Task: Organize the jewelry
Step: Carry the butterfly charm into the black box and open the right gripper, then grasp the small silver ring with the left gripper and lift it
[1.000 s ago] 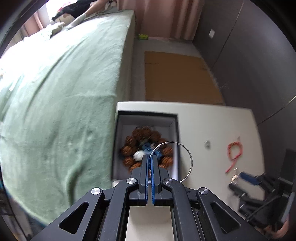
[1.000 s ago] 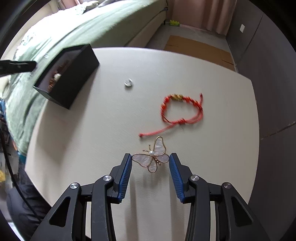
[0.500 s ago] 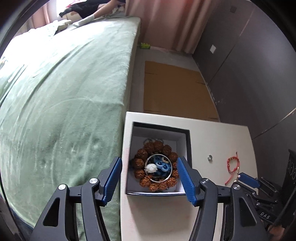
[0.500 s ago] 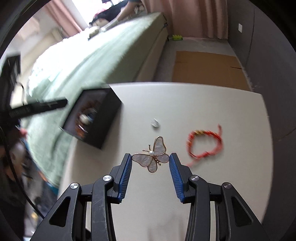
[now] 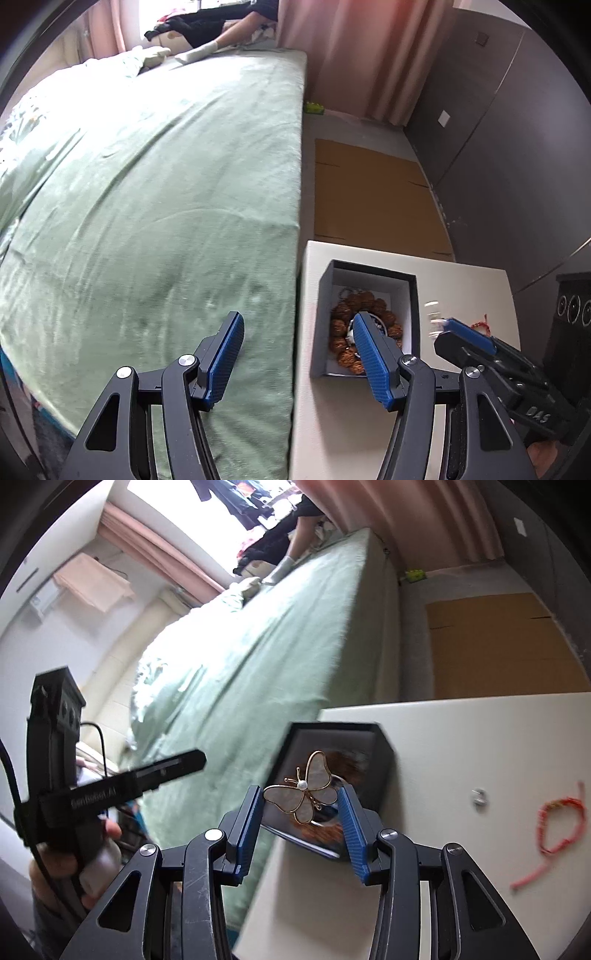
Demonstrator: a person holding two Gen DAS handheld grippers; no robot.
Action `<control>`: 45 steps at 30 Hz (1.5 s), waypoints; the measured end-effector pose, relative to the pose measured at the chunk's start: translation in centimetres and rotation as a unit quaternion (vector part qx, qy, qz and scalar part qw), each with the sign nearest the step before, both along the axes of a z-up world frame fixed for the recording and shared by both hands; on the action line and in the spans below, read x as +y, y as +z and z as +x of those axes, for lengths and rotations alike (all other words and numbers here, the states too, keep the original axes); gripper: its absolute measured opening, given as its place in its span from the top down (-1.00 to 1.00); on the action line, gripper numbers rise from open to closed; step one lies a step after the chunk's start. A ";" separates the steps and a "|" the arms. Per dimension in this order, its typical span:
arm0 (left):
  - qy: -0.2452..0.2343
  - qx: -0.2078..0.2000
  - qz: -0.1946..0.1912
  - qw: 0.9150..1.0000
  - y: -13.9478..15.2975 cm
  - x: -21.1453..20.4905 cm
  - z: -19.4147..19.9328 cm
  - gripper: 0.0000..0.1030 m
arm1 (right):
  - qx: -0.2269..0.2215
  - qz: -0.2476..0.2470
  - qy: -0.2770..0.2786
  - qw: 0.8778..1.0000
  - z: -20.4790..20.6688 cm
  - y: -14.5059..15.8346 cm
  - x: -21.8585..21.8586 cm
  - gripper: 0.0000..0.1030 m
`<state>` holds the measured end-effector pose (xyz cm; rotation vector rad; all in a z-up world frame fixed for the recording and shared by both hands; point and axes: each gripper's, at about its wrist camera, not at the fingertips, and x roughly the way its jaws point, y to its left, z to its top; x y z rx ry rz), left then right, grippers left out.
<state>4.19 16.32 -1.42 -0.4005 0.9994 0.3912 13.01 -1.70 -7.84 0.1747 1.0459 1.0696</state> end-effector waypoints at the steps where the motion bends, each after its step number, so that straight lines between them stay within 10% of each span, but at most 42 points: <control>1: 0.001 0.001 0.000 1.000 0.1 0.1 -0.1 -0.21 | 0.006 0.016 0.007 1.000 0.0 0.2 0.4 0.10; 4: -0.004 -0.002 0.002 1.000 0.3 -0.2 -0.1 -0.21 | 0.017 0.030 0.004 0.999 0.1 0.2 0.5 -0.38; 34: -0.137 0.031 -0.002 0.990 -3.3 -14.3 10.7 -0.20 | 0.089 -0.092 -0.210 0.969 6.9 -2.5 -17.8 -0.41; 45: -0.173 0.092 0.008 0.981 -7.5 -17.9 14.4 0.27 | 0.077 -0.121 -0.228 0.963 7.6 -2.4 -19.6 -0.41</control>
